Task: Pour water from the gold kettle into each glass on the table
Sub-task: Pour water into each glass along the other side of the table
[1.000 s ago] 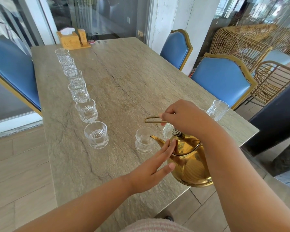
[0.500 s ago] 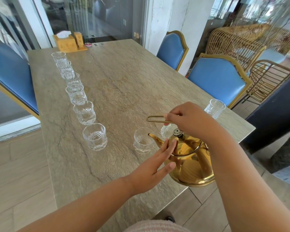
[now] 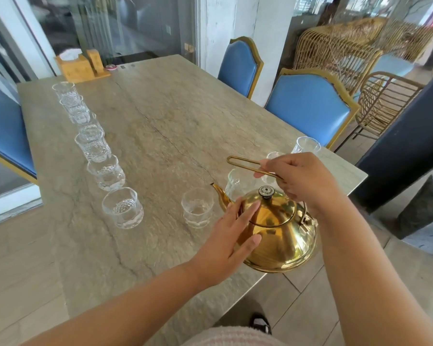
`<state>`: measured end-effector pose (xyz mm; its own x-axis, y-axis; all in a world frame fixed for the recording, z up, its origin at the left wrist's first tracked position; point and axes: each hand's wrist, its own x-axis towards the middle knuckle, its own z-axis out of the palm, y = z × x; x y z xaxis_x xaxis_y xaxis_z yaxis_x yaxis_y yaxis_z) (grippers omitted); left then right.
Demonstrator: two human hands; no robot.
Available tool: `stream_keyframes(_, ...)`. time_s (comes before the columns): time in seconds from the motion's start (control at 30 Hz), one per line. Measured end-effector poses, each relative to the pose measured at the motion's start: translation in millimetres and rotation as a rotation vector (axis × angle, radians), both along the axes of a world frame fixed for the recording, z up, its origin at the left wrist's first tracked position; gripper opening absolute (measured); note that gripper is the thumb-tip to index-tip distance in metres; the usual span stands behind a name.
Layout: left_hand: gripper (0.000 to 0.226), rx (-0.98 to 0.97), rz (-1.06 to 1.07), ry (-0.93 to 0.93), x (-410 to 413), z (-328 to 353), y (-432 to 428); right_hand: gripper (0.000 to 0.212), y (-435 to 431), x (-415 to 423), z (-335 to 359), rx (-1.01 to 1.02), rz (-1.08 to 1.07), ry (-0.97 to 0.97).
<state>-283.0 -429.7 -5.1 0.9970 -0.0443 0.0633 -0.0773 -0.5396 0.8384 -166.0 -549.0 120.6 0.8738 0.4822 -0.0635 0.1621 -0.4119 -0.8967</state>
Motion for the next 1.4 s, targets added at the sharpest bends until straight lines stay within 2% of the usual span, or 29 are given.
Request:
stream_keyframes(0.13,0.058,-0.014,0.015,-0.025,15.2,2.2,-13.3,0.027,-15.9,10.7,4.1,0.035,-0.010,-0.002)
stream_keyframes(0.33,0.057,-0.033,0.035,-0.059,39.1,4.4,-39.7,0.030,-38.1,32.9,12.3,-0.037,0.009,-0.062)
stream_keyframes(0.67,0.052,-0.030,0.117,-0.048,76.9,7.1,-89.3,0.027,-75.9,81.6,14.2,-0.035,0.109,-0.032)
stream_keyframes(0.87,0.050,-0.031,0.204,-0.067,90.0,2.8,-112.8,0.015,-92.5,101.2,4.4,-0.019,0.199,-0.084)
stream_keyframes(1.03,0.049,-0.025,0.215,-0.054,91.7,4.0,-117.1,0.008,-94.9,106.2,5.2,-0.003,0.231,-0.109)
stream_keyframes(1.4,0.058,-0.059,0.115,-0.019,87.6,7.4,-87.9,0.016,-60.2,98.4,15.1,-0.119,0.225,-0.226)
